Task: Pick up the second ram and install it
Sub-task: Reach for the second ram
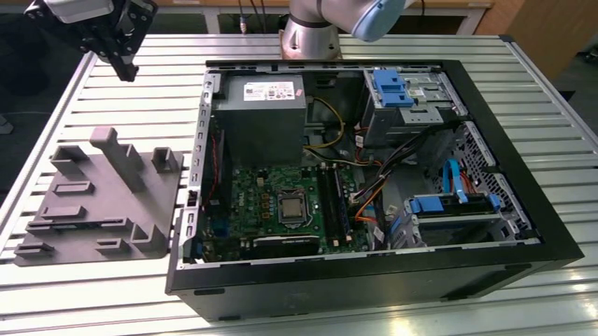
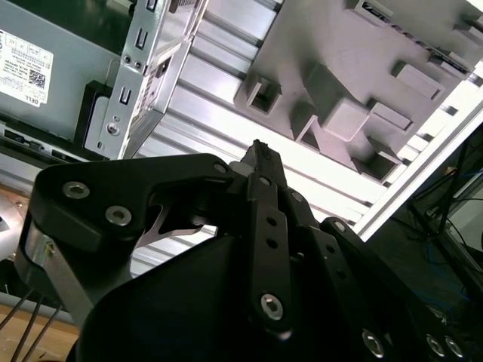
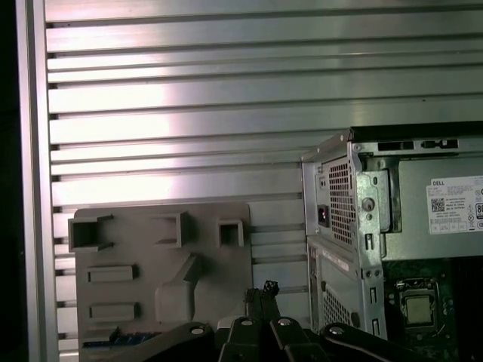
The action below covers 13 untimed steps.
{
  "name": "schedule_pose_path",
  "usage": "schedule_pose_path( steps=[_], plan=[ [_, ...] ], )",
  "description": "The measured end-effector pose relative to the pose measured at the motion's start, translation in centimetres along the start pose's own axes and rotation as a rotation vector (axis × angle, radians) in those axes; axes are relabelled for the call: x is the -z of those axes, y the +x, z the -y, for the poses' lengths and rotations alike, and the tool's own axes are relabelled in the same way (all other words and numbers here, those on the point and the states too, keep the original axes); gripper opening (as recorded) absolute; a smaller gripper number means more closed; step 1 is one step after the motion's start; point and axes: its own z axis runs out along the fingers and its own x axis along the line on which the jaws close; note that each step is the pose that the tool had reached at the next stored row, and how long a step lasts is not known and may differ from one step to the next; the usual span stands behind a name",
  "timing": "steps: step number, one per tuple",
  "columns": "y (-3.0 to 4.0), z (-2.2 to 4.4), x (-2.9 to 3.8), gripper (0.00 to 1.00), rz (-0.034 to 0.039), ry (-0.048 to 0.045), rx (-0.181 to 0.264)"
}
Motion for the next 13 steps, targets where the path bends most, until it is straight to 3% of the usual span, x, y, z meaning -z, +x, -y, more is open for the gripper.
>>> schedule_pose_path(
  steps=[13],
  plan=[
    [0.81,0.39,0.0,0.11,0.0,0.0,0.0]
  ],
)
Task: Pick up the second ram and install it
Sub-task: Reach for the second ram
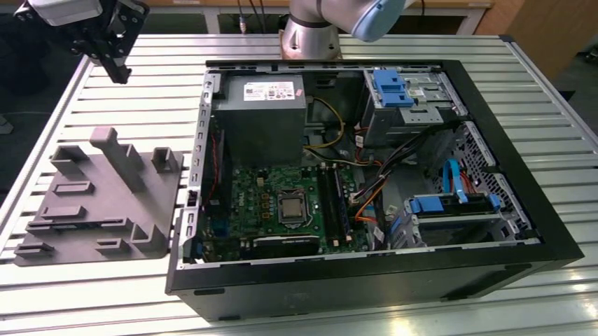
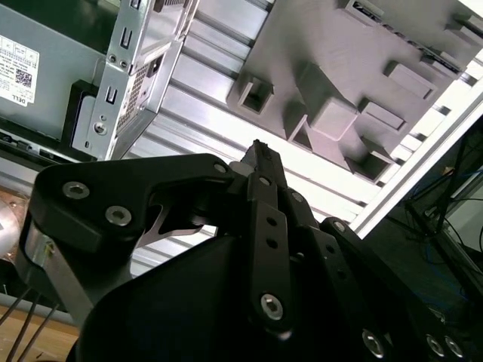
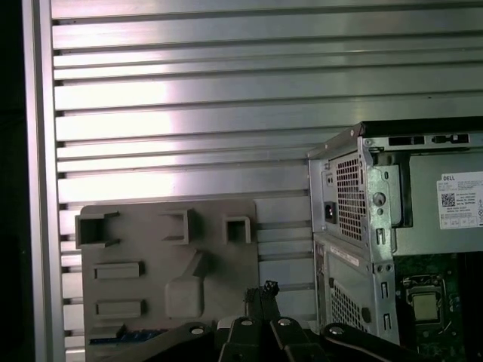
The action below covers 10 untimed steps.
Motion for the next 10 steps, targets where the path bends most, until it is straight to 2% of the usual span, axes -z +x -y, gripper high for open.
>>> schedule_pose_path(
  steps=[10],
  plan=[
    [0.19,0.04,0.0,0.11,0.0,0.0,0.0]
  ],
)
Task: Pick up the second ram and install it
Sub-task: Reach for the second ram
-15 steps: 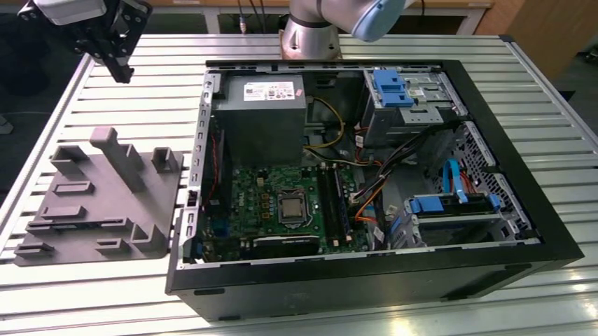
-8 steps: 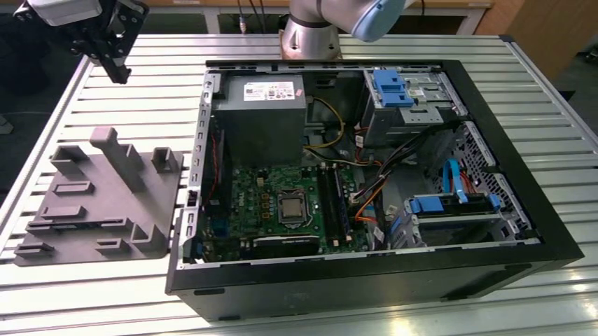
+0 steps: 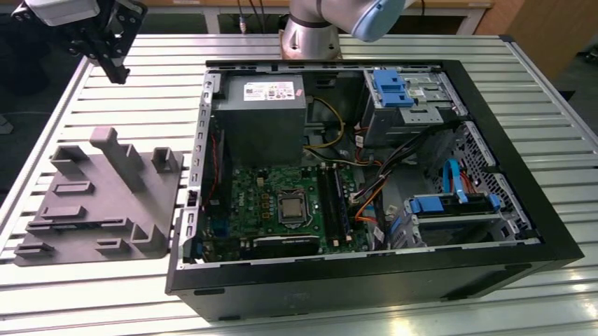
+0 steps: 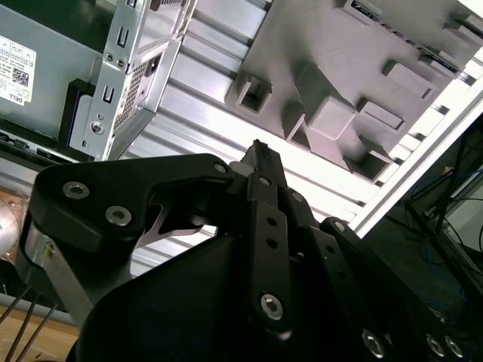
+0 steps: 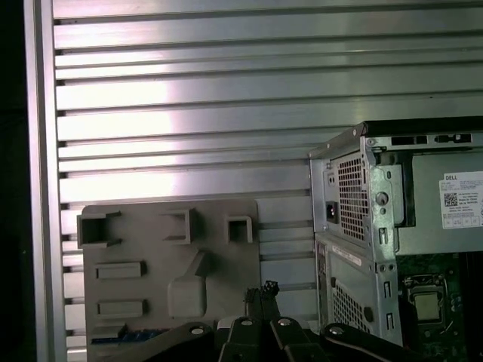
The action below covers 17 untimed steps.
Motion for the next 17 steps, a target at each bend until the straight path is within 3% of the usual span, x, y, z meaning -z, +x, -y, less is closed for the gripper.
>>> schedule_pose_path(
  steps=[17],
  plan=[
    [0.58,0.16,-0.02,0.11,0.0,0.0,0.0]
  ],
)
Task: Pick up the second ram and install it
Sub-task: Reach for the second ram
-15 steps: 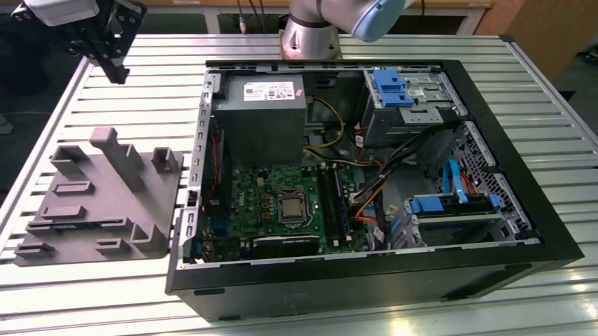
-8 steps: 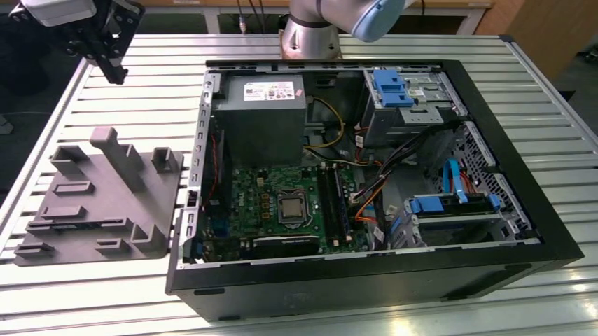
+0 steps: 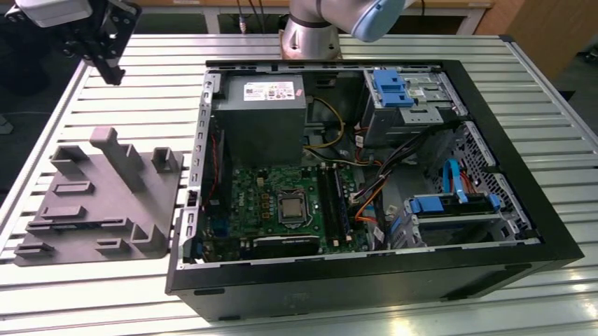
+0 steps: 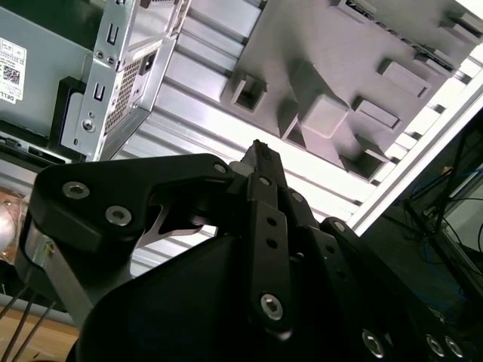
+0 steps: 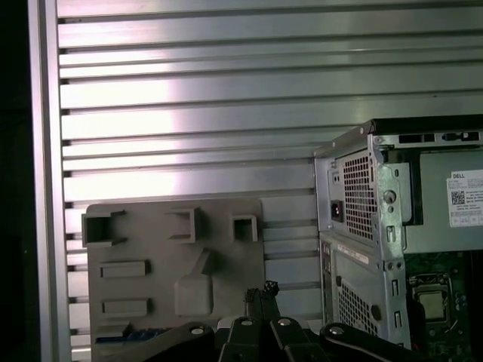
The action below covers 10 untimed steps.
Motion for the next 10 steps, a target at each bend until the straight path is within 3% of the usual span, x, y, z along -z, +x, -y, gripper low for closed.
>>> schedule_pose_path(
  steps=[10],
  plan=[
    [0.42,0.1,-0.01,0.11,0.0,0.0,0.0]
  ],
)
